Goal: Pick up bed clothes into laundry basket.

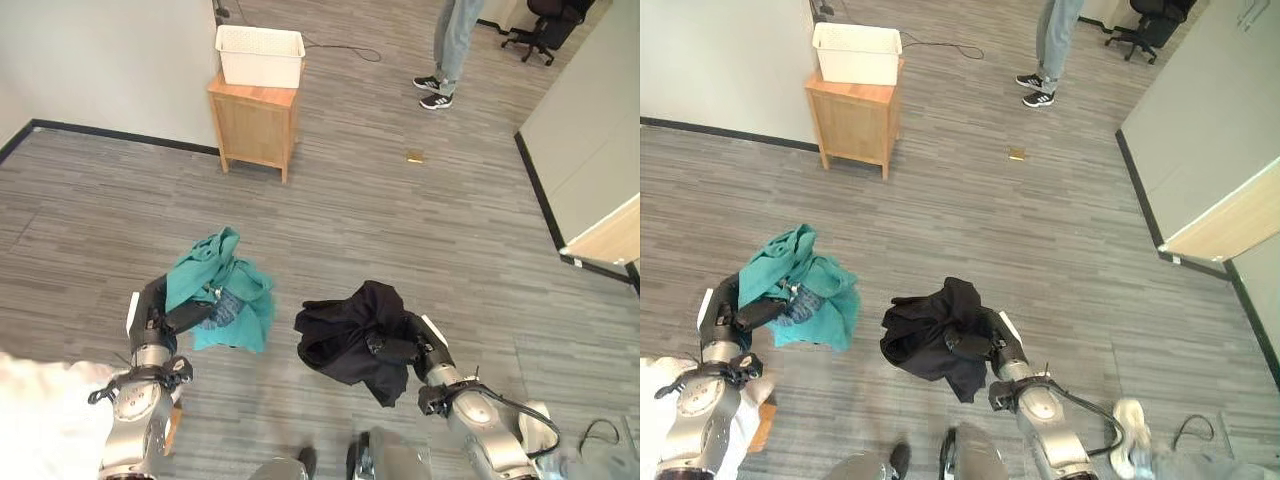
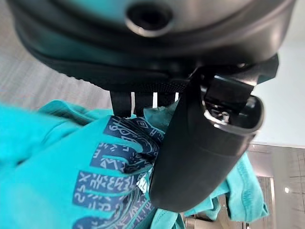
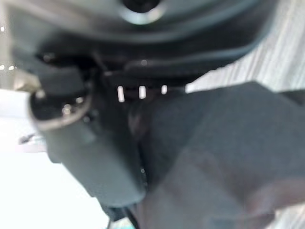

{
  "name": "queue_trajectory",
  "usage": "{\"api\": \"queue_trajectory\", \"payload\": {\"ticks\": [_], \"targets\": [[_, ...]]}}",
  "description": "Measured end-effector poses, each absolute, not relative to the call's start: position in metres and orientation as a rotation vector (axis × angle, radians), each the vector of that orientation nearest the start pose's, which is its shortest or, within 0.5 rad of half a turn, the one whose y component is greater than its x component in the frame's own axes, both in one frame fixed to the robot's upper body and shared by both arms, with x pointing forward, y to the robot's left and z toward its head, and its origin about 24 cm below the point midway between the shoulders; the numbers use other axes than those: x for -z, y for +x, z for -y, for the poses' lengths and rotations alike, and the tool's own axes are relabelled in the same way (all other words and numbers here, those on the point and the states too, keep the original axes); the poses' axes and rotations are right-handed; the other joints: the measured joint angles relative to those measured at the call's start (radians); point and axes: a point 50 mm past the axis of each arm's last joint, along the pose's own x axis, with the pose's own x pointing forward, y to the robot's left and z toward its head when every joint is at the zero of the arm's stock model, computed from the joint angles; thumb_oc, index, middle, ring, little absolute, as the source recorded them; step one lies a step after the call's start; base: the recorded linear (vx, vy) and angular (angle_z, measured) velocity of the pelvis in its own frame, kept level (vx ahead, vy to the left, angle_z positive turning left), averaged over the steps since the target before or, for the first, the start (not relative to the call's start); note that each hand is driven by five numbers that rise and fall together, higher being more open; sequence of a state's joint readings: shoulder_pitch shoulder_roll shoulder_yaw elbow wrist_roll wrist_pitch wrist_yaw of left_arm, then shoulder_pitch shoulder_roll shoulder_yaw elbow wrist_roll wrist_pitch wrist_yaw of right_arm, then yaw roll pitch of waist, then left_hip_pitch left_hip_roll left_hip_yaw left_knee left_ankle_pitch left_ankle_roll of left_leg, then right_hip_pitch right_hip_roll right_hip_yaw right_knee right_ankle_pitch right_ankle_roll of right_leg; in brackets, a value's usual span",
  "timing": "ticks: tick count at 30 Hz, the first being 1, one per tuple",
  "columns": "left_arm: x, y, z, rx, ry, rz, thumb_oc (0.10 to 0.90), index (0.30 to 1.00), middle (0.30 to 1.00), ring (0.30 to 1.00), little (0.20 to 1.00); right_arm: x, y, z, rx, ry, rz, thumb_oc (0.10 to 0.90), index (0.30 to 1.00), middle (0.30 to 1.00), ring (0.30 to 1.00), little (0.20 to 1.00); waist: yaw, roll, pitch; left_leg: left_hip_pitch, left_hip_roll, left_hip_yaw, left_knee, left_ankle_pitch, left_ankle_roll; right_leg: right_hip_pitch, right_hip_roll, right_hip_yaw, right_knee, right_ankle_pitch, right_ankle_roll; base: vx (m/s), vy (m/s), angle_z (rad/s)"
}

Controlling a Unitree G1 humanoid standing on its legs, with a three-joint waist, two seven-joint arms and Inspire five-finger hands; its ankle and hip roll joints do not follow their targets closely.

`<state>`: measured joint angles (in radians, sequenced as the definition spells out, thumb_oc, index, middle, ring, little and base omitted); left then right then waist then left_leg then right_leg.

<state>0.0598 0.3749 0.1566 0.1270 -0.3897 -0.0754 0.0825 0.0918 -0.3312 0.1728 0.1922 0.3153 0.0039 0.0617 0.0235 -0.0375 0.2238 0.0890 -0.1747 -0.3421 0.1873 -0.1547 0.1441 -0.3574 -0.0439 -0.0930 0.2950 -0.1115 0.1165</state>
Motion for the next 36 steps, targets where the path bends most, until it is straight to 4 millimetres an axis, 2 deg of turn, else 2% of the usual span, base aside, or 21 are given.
{"api": "queue_trajectory", "payload": {"ticks": [3,6,7,8,9,10,12,14,16,18,21,23,24,26,29,31,32,33,34,35,36], "targets": [[-0.034,0.236,-0.274,-0.295,-0.016,-0.057,0.400,0.300,0.300,0.300,0.300,0.031,0.203,0.207,-0.065,-0.014,-0.380,0.400,0.300,0.300,0.300,0.300,-0.054,-0.010,-0.025,0.087,0.015,-0.119,-0.006,-0.076,0.016,-0.036,0.070,0.006,-0.294,0.074,-0.027,0.82,-0.101,1.17],[-0.008,0.220,-0.279,-0.345,-0.019,-0.166,0.400,0.300,0.300,0.300,0.300,0.039,0.195,0.217,-0.023,-0.030,-0.425,0.400,0.300,0.300,0.300,0.300,-0.065,0.002,-0.055,0.271,0.026,-0.120,0.000,-0.120,-0.053,-0.028,0.118,-0.112,-0.263,0.186,-0.174,0.88,-0.131,0.47],[0.006,0.209,-0.274,-0.348,-0.034,-0.228,0.400,0.300,0.300,0.300,0.300,0.044,0.183,0.227,0.003,-0.051,-0.456,0.400,0.300,0.300,0.300,0.300,-0.086,0.005,-0.110,0.309,-0.006,-0.094,0.092,-0.146,-0.102,0.008,0.112,-0.093,-0.232,0.314,-0.256,1.00,-0.224,0.22],[0.025,0.201,-0.262,-0.352,-0.085,-0.296,0.400,0.300,0.300,0.300,0.300,0.047,0.180,0.240,0.028,-0.090,-0.492,0.400,0.300,0.300,0.300,0.300,-0.071,0.102,-0.160,0.286,0.038,-0.072,0.209,-0.144,-0.146,-0.002,0.176,-0.099,-0.148,0.314,-0.261,0.98,-0.324,0.19],[0.028,0.200,-0.256,-0.337,-0.092,-0.309,0.400,0.300,0.300,0.300,0.300,0.048,0.183,0.245,0.040,-0.105,-0.501,0.400,0.300,0.300,0.300,0.300,-0.063,0.121,-0.171,0.188,0.053,0.000,0.437,-0.052,-0.234,-0.002,0.196,-0.088,-0.081,0.223,-0.266,0.91,-0.423,0.34],[0.023,0.209,-0.251,-0.303,-0.094,-0.286,0.400,0.300,0.300,0.300,0.300,0.047,0.181,0.250,0.051,-0.112,-0.503,0.400,0.300,0.300,0.300,0.300,-0.074,0.130,-0.161,0.085,0.087,0.077,0.662,0.004,-0.183,0.032,0.199,-0.081,-0.063,0.189,-0.263,0.80,-0.492,0.73],[-0.004,0.225,-0.258,-0.243,-0.015,-0.194,0.400,0.300,0.300,0.300,0.300,0.040,0.189,0.246,0.049,-0.101,-0.466,0.400,0.300,0.300,0.300,0.300,-0.009,-0.023,-0.092,-0.110,0.125,0.153,0.851,0.006,-0.086,0.168,0.181,-0.016,-0.086,0.127,-0.274,0.69,-0.358,0.27],[-0.011,0.220,-0.275,-0.260,0.040,-0.189,0.400,0.300,0.300,0.300,0.300,0.025,0.211,0.240,0.061,-0.079,-0.375,0.400,0.300,0.300,0.300,0.300,0.015,-0.093,-0.084,-0.275,0.113,0.094,0.861,-0.001,-0.085,0.236,0.169,0.108,-0.118,0.087,-0.308,0.94,-0.050,-0.46],[-0.004,0.220,-0.278,-0.287,0.007,-0.210,0.400,0.300,0.300,0.300,0.300,-0.001,0.237,0.240,0.065,-0.093,-0.263,0.400,0.300,0.300,0.300,0.300,0.111,-0.119,-0.055,-0.373,0.073,0.077,0.669,-0.023,-0.159,0.331,0.135,0.213,-0.145,0.057,-0.247,0.89,0.050,-1.09],[0.006,0.208,-0.275,-0.302,-0.021,-0.246,0.400,0.300,0.300,0.300,0.300,-0.032,0.258,0.235,0.028,-0.116,-0.126,0.400,0.300,0.300,0.300,0.300,0.152,-0.040,-0.047,-0.459,0.103,0.120,0.327,0.022,-0.203,0.451,0.137,0.221,-0.214,-0.022,-0.240,1.11,0.141,-0.74],[0.018,0.187,-0.279,-0.370,-0.048,-0.293,0.400,0.300,0.300,0.300,0.300,-0.038,0.273,0.211,-0.073,-0.136,-0.093,0.400,0.300,0.300,0.300,0.300,0.275,-0.006,-0.073,-0.415,0.107,0.137,-0.033,0.166,-0.260,0.566,0.104,0.363,-0.193,-0.135,-0.215,0.86,0.193,-1.21],[0.020,0.180,-0.283,-0.409,-0.051,-0.301,0.400,0.300,0.300,0.300,0.300,-0.032,0.274,0.196,-0.137,-0.145,-0.118,0.400,0.300,0.300,0.300,0.300,0.297,-0.016,-0.075,-0.360,0.079,0.191,0.001,0.267,-0.161,0.582,0.073,0.339,-0.071,-0.172,-0.143,0.64,0.272,-0.65],[0.022,0.177,-0.284,-0.425,-0.050,-0.312,0.400,0.300,0.300,0.300,0.300,-0.029,0.271,0.187,-0.160,-0.123,-0.126,0.400,0.300,0.300,0.300,0.300,0.289,-0.016,-0.075,-0.319,0.064,0.193,-0.003,0.248,-0.129,0.559,0.066,0.306,0.055,-0.164,-0.103,0.43,0.180,-0.19],[0.019,0.178,-0.284,-0.436,-0.039,-0.295,0.400,0.300,0.300,0.300,0.300,-0.026,0.268,0.170,-0.202,-0.099,-0.123,0.400,0.300,0.300,0.300,0.300,0.306,-0.024,-0.064,-0.252,0.040,0.243,0.035,0.196,-0.088,0.414,-0.004,0.230,0.551,-0.055,0.061,0.55,0.213,-0.41],[0.002,0.195,-0.280,-0.398,-0.034,-0.214,0.400,0.300,0.300,0.300,0.300,-0.024,0.268,0.156,-0.230,-0.057,-0.121,0.400,0.300,0.300,0.300,0.300,0.267,0.008,-0.027,-0.105,0.024,0.197,-0.023,0.154,-0.035,0.266,-0.121,0.061,0.727,-0.047,-0.045,0.60,0.076,-0.06],[-0.006,0.208,-0.277,-0.382,-0.047,-0.171,0.400,0.300,0.300,0.300,0.300,-0.020,0.266,0.159,-0.252,-0.083,-0.144,0.400,0.300,0.300,0.300,0.300,0.234,0.054,-0.014,-0.032,0.072,0.140,-0.071,0.140,-0.146,0.174,-0.065,-0.015,0.564,-0.054,-0.115,0.61,-0.226,0.50],[-0.016,0.220,-0.275,-0.360,-0.044,-0.128,0.400,0.300,0.300,0.300,0.300,-0.017,0.264,0.162,-0.246,-0.092,-0.160,0.400,0.300,0.300,0.300,0.300,0.222,0.000,0.017,-0.064,0.007,0.083,0.026,0.165,-0.391,0.136,-0.067,-0.001,0.411,-0.042,-0.124,0.53,-0.297,1.15],[-0.031,0.231,-0.279,-0.318,-0.003,-0.070,0.400,0.300,0.300,0.300,0.300,-0.016,0.265,0.160,-0.250,-0.083,-0.168,0.400,0.300,0.300,0.300,0.300,0.214,-0.141,0.057,-0.200,-0.113,0.040,0.252,0.179,-0.283,0.122,-0.174,0.058,0.228,0.040,-0.120,0.58,-0.338,1.33],[-0.037,0.234,-0.280,-0.301,0.012,-0.048,0.400,0.300,0.300,0.300,0.300,-0.014,0.266,0.164,-0.237,-0.084,-0.178,0.400,0.300,0.300,0.300,0.300,0.185,-0.134,0.053,-0.233,-0.083,0.017,0.292,0.098,-0.147,0.124,-0.173,0.073,0.160,0.053,-0.096,0.61,-0.370,1.33],[-0.041,0.234,-0.281,-0.296,0.024,-0.036,0.400,0.300,0.300,0.300,0.300,-0.013,0.265,0.175,-0.204,-0.096,-0.183,0.400,0.300,0.300,0.300,0.300,0.178,-0.072,0.023,-0.181,0.091,-0.072,0.077,0.072,-0.163,0.133,-0.109,0.122,0.067,0.072,0.028,0.52,-0.333,0.61],[-0.040,0.231,-0.292,-0.330,0.048,-0.049,0.400,0.300,0.300,0.300,0.300,-0.005,0.266,0.167,-0.190,-0.059,-0.214,0.400,0.300,0.300,0.300,0.300,0.210,-0.123,0.036,-0.142,0.062,-0.058,0.083,0.055,-0.159,0.125,-0.114,0.231,-0.006,0.082,0.053,0.47,-0.357,0.87]]}}
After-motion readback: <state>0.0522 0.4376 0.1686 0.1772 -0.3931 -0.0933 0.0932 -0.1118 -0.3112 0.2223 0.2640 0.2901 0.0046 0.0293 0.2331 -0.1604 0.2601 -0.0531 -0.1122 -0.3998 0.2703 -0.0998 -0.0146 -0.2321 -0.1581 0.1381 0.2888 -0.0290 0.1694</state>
